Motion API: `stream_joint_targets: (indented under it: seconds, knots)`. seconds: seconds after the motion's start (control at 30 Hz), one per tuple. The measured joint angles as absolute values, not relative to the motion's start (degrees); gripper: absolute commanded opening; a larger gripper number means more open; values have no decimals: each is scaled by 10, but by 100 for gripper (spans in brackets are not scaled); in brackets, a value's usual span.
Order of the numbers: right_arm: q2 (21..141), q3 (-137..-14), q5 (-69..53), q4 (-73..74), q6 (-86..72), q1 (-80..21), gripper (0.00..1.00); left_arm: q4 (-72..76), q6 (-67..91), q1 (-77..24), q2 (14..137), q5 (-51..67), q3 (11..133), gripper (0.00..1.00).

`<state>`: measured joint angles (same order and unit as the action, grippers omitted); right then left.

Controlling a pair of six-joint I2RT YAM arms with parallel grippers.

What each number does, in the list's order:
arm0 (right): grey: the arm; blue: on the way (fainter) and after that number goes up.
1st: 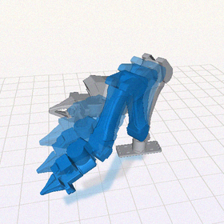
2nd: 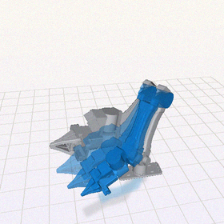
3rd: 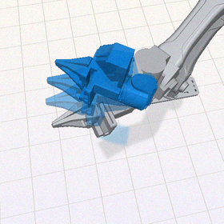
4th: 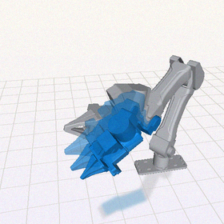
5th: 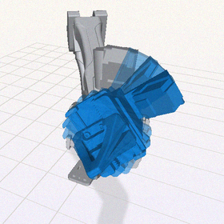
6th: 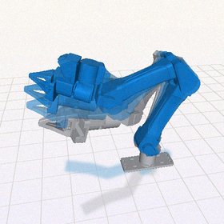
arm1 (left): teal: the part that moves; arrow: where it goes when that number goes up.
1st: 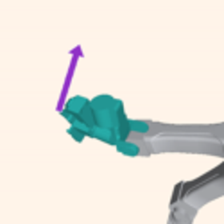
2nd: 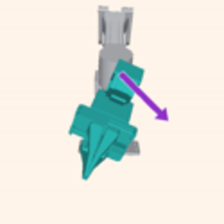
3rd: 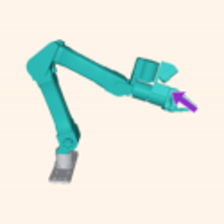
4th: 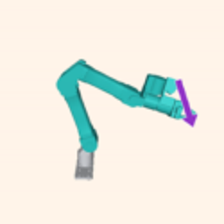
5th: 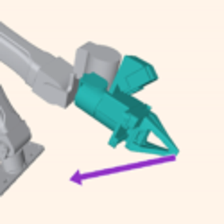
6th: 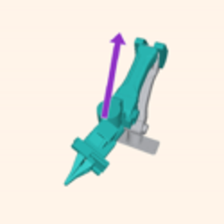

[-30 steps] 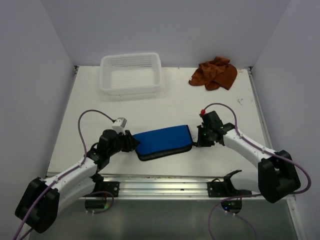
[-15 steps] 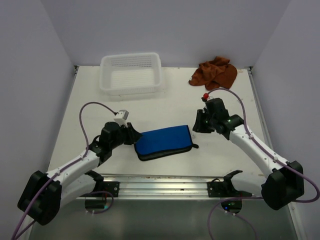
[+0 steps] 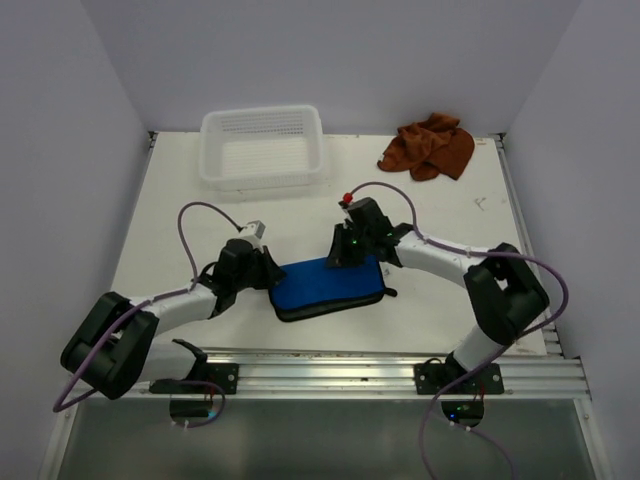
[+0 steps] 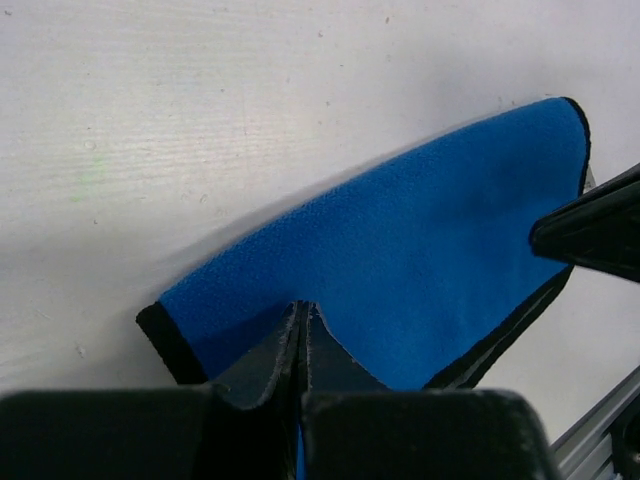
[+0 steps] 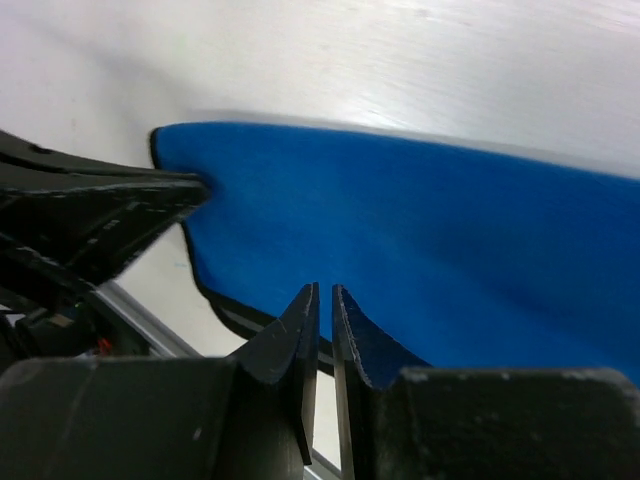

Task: Roll the towels
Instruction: Fold the towel

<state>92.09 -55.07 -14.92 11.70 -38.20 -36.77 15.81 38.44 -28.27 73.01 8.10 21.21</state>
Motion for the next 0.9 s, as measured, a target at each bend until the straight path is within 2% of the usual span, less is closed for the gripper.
stream_joint_targets:
  seconds: [0.37, 0.73, 0.9]
  knots:
    - [1082, -651, -177, 0, -455, -441, 14, 173, 428, -283, 780, 42, 214, 0]
    - [1152, -668, -177, -33, -474, -452, 15, 189, 440, -283, 808, 43, 224, 0]
    - [1154, -673, -175, -32, -470, -450, 21, 188, 440, -283, 808, 42, 224, 0]
